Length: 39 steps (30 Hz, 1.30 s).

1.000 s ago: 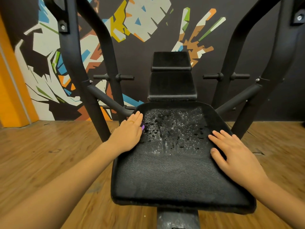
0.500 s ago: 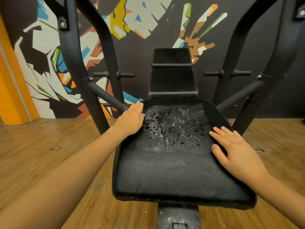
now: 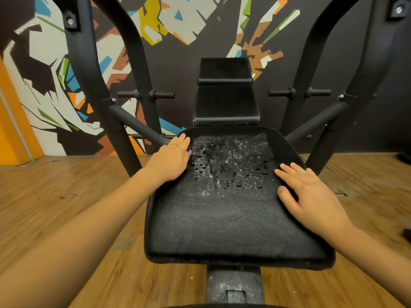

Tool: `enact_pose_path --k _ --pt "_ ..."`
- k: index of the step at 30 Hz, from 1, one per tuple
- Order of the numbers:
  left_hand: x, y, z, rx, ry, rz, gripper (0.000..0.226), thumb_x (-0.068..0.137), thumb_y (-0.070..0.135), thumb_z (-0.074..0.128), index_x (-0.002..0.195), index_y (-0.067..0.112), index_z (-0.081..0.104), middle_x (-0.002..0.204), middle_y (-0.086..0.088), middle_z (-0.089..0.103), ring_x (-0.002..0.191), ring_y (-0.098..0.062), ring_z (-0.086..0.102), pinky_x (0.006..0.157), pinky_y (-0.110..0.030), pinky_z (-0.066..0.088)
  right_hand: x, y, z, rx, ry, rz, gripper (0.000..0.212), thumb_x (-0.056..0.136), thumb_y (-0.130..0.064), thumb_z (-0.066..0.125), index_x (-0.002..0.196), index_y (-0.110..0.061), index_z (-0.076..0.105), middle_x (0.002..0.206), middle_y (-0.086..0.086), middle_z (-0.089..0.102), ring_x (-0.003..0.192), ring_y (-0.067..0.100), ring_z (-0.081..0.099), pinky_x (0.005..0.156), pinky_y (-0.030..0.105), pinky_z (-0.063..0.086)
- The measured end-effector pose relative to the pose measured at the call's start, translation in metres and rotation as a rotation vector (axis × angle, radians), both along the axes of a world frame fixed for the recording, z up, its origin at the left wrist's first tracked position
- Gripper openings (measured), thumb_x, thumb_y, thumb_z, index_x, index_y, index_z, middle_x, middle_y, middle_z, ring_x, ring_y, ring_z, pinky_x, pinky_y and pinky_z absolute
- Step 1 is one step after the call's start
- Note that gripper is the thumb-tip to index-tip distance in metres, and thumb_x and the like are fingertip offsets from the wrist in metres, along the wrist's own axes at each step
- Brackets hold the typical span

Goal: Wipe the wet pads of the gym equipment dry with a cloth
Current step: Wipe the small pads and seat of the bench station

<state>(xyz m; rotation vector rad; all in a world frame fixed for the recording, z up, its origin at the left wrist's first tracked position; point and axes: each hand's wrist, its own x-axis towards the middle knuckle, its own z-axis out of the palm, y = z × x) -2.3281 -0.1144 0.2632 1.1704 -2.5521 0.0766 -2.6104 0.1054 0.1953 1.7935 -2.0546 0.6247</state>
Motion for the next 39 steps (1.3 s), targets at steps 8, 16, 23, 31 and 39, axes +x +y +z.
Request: enact_pose_path --k 8,16,23,31,39 --pt "0.045 0.086 -0.054 -0.103 0.043 0.081 0.056 0.108 0.033 0.030 0.159 0.010 0.023 0.167 -0.008 0.022 0.153 -0.024 0.021 0.120 -0.042 0.027 0.001 0.000 0.001 -0.004 -0.009 0.010 0.069 0.095 -0.057 0.023 0.150 -0.025 0.048 0.158 -0.005 0.041 0.151 0.014 0.027 0.124 0.038 0.015" --pt "0.032 0.046 -0.039 -0.119 0.062 0.110 0.054 0.109 0.028 0.034 0.158 0.006 0.026 0.165 -0.012 0.024 0.152 -0.028 0.021 0.116 -0.044 0.030 0.002 0.001 0.000 -0.011 0.009 0.012 0.068 0.096 -0.054 0.023 0.148 -0.021 0.050 0.156 -0.002 0.044 0.150 0.018 0.030 0.123 0.038 0.015" --pt "0.055 0.105 -0.074 -0.151 0.025 0.083 0.061 0.106 0.041 0.015 0.160 0.013 0.024 0.167 -0.004 0.020 0.154 -0.022 0.022 0.120 -0.037 0.023 0.000 0.000 0.000 -0.007 0.022 0.009 0.066 0.096 -0.053 0.024 0.149 -0.021 0.050 0.156 -0.001 0.044 0.149 0.019 0.031 0.123 0.041 0.018" --pt "0.039 0.060 -0.044 -0.036 0.061 0.084 0.057 0.110 0.034 0.027 0.162 0.014 0.015 0.170 -0.004 0.009 0.156 -0.020 0.008 0.124 -0.041 0.019 0.002 0.001 0.002 0.006 0.035 -0.005 0.068 0.096 -0.055 0.021 0.149 -0.022 0.049 0.156 -0.002 0.044 0.149 0.018 0.031 0.123 0.040 0.018" --pt "0.053 0.109 -0.074 -0.108 0.027 0.028 0.068 0.103 0.047 0.008 0.161 0.014 0.017 0.169 -0.003 0.013 0.155 -0.021 0.016 0.122 -0.034 0.016 0.002 0.000 0.002 0.005 0.037 0.000 0.067 0.096 -0.054 0.022 0.149 -0.023 0.049 0.156 -0.003 0.044 0.149 0.018 0.031 0.122 0.038 0.016"
